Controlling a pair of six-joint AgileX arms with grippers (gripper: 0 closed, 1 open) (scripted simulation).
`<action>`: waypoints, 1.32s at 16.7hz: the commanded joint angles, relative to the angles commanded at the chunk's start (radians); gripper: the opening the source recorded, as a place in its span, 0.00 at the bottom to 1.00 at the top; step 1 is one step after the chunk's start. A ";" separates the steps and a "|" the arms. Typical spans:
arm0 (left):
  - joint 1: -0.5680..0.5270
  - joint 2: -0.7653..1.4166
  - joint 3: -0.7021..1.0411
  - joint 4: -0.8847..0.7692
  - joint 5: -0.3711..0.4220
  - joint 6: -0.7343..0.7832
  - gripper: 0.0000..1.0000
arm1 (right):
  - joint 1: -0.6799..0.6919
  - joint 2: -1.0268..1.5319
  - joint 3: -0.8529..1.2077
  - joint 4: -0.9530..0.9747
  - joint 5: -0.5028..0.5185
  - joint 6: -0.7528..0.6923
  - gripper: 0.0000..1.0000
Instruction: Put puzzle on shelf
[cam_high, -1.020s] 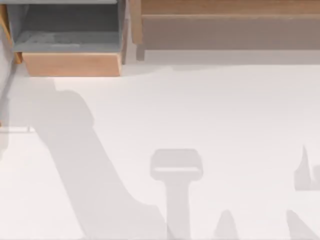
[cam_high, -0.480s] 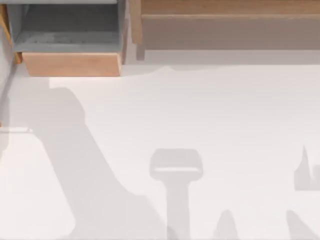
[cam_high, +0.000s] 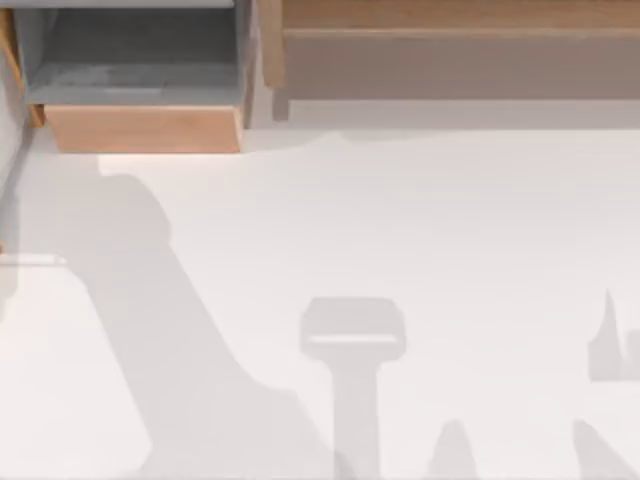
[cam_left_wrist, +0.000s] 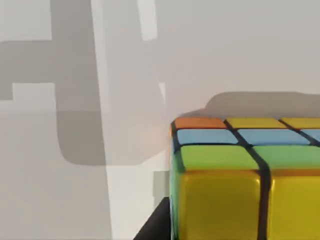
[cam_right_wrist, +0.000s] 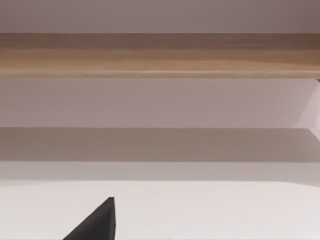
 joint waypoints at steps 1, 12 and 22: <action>0.000 0.000 0.000 0.000 0.000 0.000 0.17 | 0.000 0.000 0.000 0.000 0.000 0.000 1.00; 0.003 -0.001 0.000 0.000 0.000 0.001 0.00 | 0.000 0.000 0.000 0.000 0.000 0.000 1.00; -0.007 -0.103 -0.041 -0.014 -0.096 -0.128 0.00 | 0.000 0.000 0.000 0.000 0.000 0.000 1.00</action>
